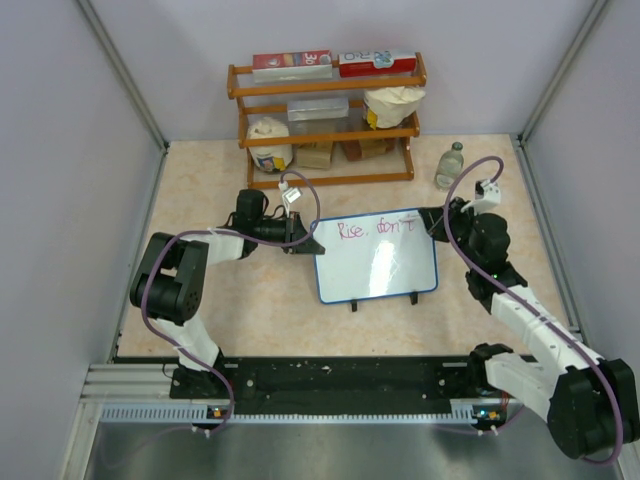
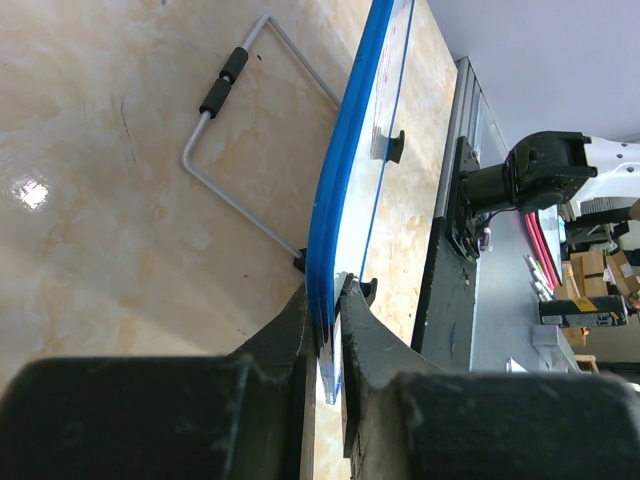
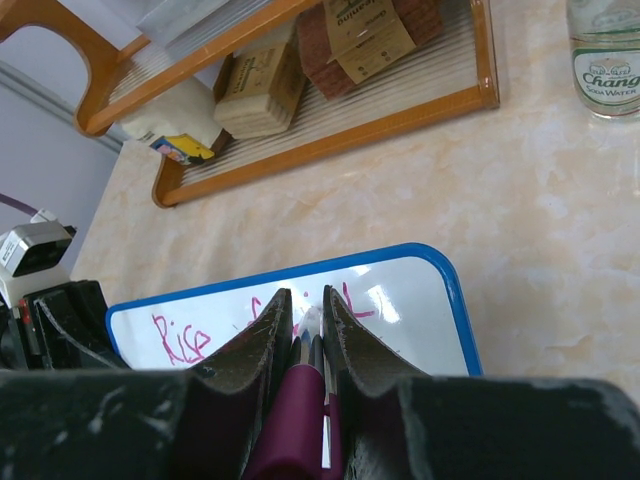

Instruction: Write a sentence on the whiteboard

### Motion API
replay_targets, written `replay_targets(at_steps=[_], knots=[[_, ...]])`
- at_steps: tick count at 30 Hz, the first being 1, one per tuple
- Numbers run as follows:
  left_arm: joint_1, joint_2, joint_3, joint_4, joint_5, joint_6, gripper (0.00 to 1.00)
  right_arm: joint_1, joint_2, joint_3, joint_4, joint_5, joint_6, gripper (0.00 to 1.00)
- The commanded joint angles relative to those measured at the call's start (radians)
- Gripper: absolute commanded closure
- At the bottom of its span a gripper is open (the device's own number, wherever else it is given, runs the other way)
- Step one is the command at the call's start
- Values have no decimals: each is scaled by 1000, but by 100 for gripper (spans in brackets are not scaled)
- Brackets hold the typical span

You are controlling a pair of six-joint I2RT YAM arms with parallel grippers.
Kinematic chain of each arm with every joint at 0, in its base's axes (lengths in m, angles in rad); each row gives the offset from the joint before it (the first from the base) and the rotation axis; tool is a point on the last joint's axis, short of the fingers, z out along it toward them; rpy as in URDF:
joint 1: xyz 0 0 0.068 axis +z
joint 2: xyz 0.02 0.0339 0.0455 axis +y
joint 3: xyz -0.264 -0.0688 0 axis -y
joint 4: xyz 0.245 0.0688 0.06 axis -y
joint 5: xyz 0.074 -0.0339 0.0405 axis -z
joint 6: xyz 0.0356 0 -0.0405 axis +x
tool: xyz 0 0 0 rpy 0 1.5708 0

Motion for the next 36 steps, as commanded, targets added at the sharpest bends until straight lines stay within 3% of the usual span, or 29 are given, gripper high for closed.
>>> replay_targets(at_steps=[1, 11, 25, 36], knots=[[-11, 21, -27, -44, -107, 86, 100, -6, -20, -4, 7, 12, -25, 100], [-11, 23, -27, -42, -105, 83, 100, -8, -49, -57, -10, 8, -17, 100], [-11, 15, -30, -41, -108, 85, 100, -8, -142, 30, 41, -60, 49, 100], [-11, 16, -33, -36, -113, 82, 100, 61, -172, 53, -53, -28, -50, 100]])
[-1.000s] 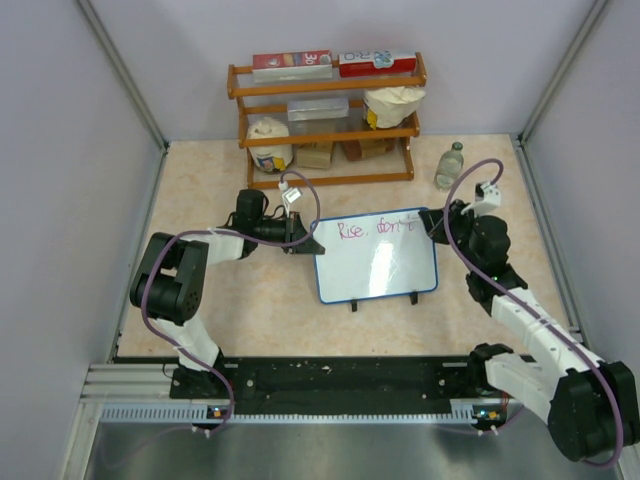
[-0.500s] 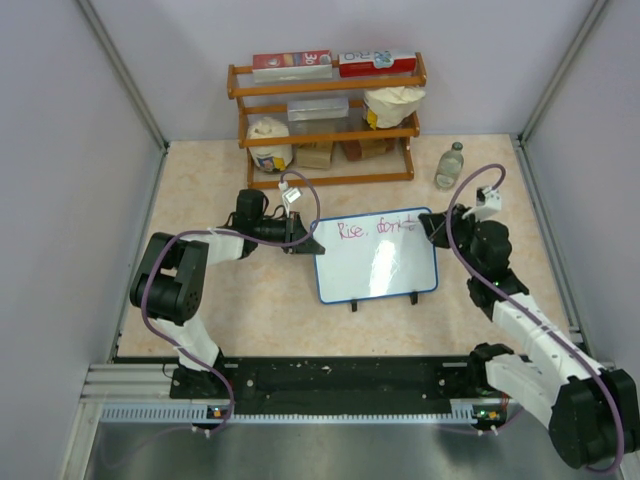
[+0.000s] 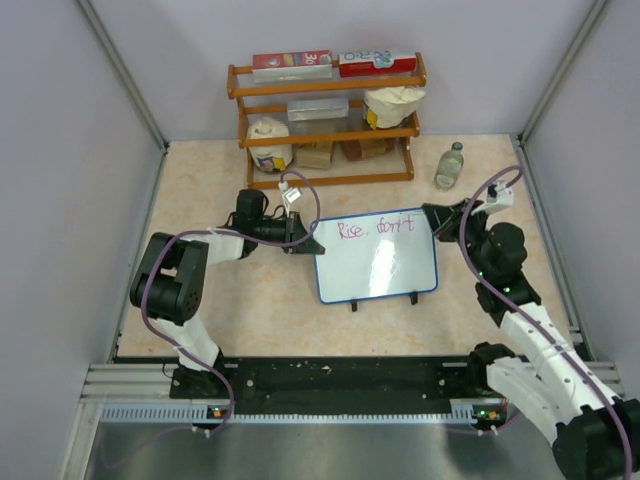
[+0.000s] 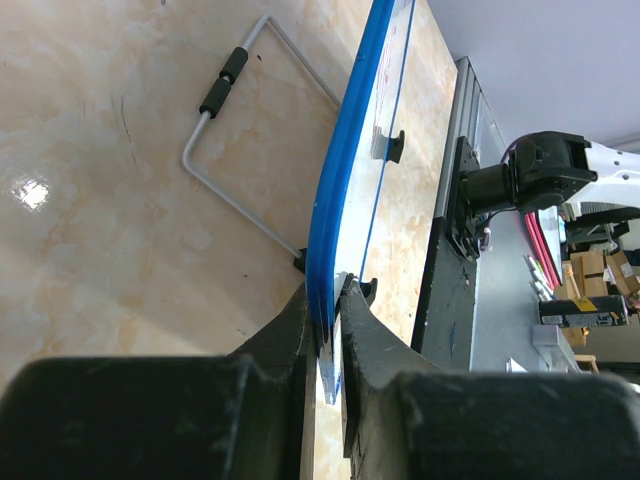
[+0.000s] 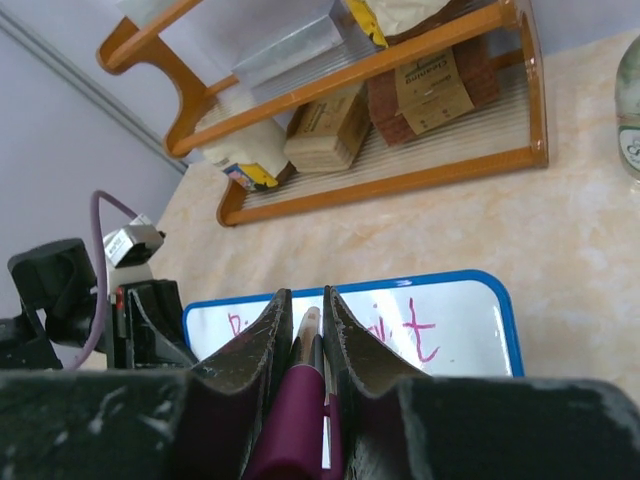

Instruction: Write a sentence on the whiteboard

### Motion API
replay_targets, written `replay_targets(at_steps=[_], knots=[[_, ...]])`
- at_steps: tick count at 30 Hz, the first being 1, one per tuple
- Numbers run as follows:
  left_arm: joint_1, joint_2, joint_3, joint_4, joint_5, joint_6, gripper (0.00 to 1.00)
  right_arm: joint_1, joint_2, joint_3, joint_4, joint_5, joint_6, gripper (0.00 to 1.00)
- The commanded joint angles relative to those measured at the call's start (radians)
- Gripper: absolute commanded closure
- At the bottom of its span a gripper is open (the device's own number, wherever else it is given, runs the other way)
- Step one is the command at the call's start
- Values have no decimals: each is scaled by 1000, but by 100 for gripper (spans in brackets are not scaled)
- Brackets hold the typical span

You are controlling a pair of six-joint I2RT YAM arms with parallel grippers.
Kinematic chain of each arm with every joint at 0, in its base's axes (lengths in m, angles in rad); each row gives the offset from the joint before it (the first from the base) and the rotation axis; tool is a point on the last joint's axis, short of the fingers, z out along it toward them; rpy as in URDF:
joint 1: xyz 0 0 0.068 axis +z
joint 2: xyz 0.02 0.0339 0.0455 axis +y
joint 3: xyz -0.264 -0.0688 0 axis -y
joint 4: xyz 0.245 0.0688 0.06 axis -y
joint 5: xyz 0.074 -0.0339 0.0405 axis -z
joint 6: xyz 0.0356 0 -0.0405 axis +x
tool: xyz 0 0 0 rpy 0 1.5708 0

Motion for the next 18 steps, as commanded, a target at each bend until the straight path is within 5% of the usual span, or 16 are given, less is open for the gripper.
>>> replay_targets(at_steps=[1, 18], knots=[[-11, 16, -33, -34, -112, 82, 100, 76, 17, 57, -34, 35, -74, 100], [-11, 15, -35, -33, -112, 80, 100, 525, 311, 140, 58, 309, -159, 100]])
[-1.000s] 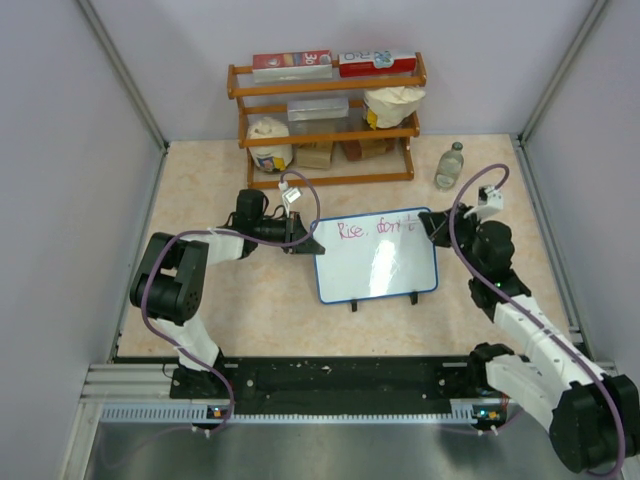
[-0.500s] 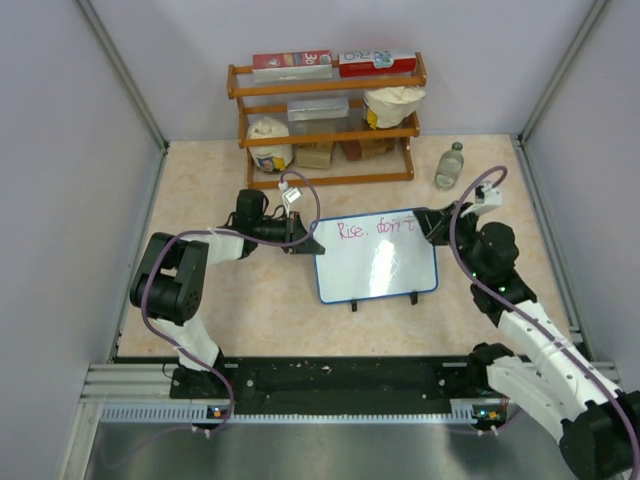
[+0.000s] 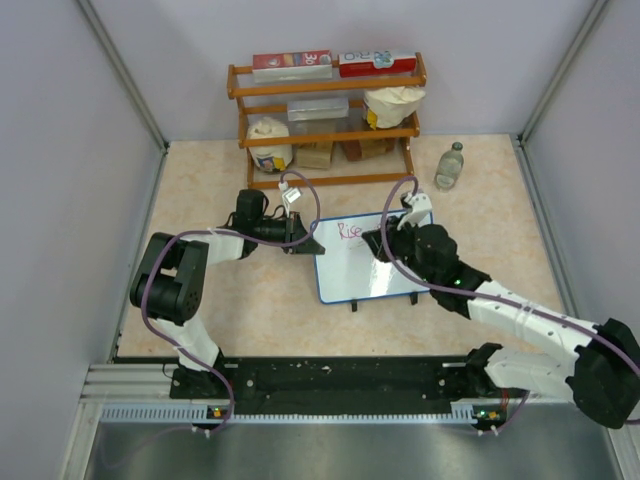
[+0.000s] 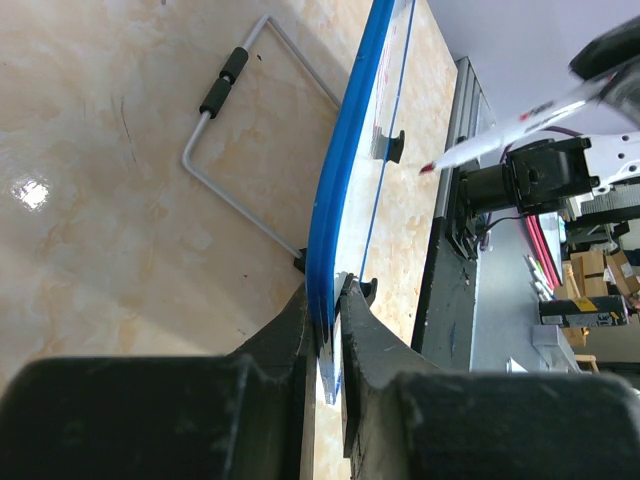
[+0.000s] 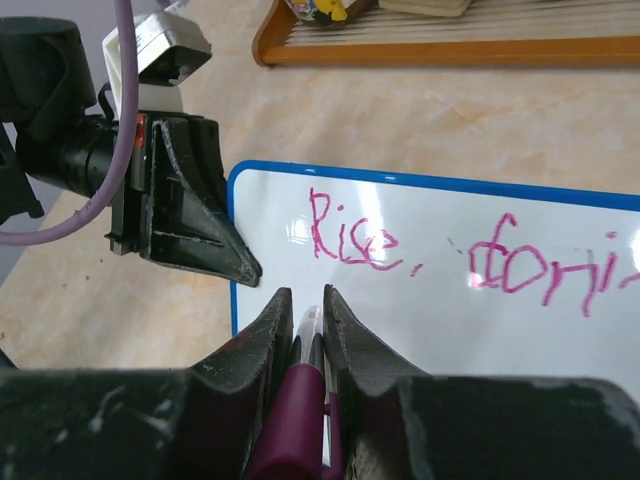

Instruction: Write a sentence on the whiteboard

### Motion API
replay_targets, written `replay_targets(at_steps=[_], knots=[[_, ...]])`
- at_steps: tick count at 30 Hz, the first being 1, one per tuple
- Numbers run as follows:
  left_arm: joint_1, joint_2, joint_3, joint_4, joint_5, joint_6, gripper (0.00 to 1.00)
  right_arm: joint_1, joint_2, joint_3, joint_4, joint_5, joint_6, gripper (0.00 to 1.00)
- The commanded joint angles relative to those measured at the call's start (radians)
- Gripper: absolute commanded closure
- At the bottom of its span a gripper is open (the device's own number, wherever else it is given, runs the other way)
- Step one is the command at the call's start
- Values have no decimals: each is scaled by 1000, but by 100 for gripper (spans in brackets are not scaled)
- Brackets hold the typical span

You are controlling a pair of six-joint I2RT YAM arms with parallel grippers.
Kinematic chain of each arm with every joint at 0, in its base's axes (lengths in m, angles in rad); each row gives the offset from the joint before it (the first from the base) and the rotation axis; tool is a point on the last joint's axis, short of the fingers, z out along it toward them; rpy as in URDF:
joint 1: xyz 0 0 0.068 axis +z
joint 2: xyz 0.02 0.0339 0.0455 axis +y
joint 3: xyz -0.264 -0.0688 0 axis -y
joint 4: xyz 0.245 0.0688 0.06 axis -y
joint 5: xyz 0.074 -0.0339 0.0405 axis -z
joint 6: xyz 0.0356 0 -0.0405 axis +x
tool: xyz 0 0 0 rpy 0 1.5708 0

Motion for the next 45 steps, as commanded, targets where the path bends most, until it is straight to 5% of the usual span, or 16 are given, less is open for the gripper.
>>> replay_targets(at_steps=[1, 45], knots=[[-11, 16, -34, -33, -114, 80, 100, 68, 73, 64, 87, 82, -23, 100], [-11, 16, -33, -32, -109, 79, 100, 114, 139, 19, 41, 73, -8, 100]])
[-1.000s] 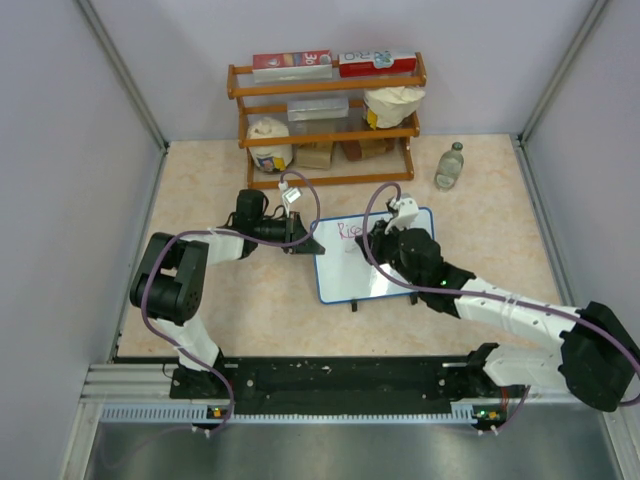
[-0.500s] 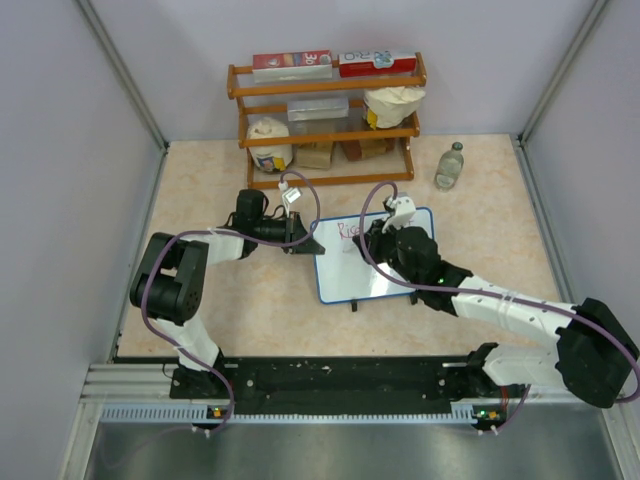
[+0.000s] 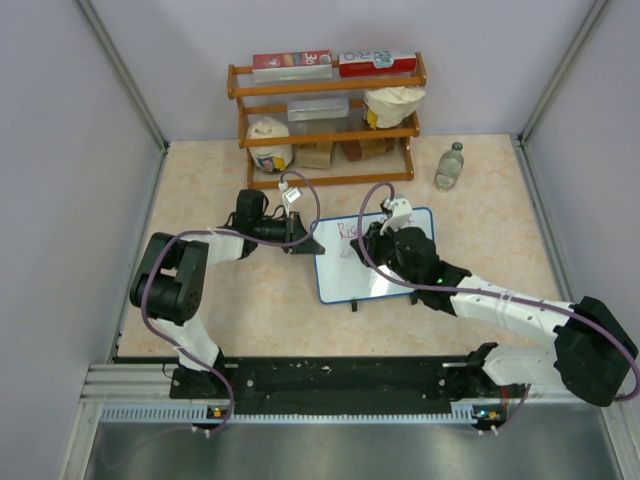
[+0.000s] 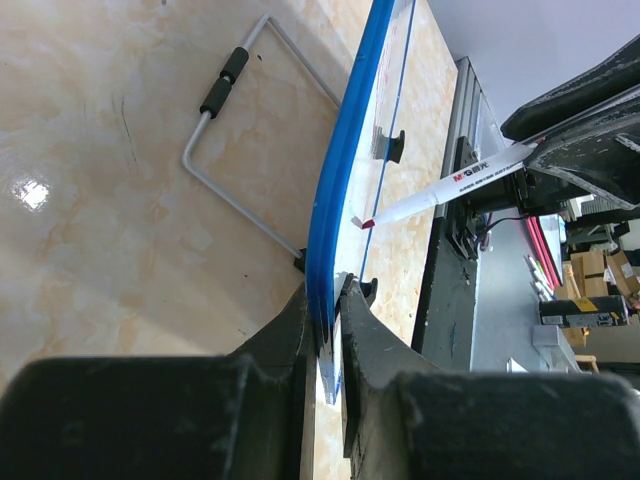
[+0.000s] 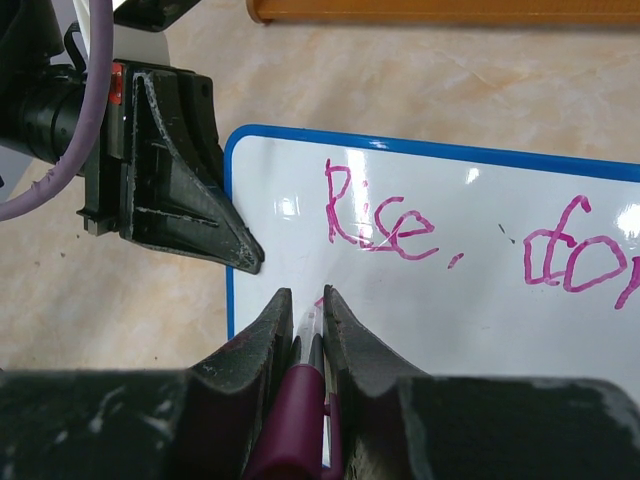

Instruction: Write a sentence on the whiteboard

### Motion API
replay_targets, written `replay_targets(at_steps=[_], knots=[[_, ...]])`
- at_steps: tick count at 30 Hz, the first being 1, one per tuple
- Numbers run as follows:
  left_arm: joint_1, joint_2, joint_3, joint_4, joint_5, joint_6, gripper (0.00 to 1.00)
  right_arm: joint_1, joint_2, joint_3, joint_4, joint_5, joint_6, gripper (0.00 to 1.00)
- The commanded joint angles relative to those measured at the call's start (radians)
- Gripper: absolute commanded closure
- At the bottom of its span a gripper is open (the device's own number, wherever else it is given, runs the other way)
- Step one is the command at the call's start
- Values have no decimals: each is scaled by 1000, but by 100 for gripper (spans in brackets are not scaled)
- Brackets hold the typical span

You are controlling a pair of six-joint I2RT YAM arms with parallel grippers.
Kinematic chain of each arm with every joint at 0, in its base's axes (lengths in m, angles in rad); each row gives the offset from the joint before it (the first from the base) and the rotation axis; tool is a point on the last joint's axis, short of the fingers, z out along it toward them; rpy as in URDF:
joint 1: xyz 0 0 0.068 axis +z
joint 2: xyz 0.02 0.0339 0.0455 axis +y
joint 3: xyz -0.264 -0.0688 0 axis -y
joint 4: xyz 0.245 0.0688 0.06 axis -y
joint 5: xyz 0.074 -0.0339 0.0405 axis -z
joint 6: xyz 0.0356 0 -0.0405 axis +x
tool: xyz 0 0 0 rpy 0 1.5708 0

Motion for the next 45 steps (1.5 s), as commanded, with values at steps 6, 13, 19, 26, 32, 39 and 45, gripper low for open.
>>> replay_targets(at_steps=[6, 13, 19, 26, 32, 39, 45], knots=[[-11, 15, -34, -33, -108, 79, 100, 12, -21, -18, 3, 28, 10, 100], [-11, 13, -32, -33, -109, 79, 100, 12, -38, -9, -11, 68, -1, 100], [-11, 13, -34, -33, -109, 79, 100, 12, -37, 7, -11, 91, -7, 100], [-11, 12, -34, -33, -109, 79, 100, 12, -21, 34, -6, 100, -13, 100], [-9, 12, -34, -33, -108, 79, 100, 13, -14, 50, -12, 112, -7, 100], [-11, 10, -34, -33, -108, 79, 100, 12, -9, 54, 8, 115, -9, 100], [-11, 10, -34, -33, -108, 79, 100, 12, -9, 53, -7, 106, -12, 100]])
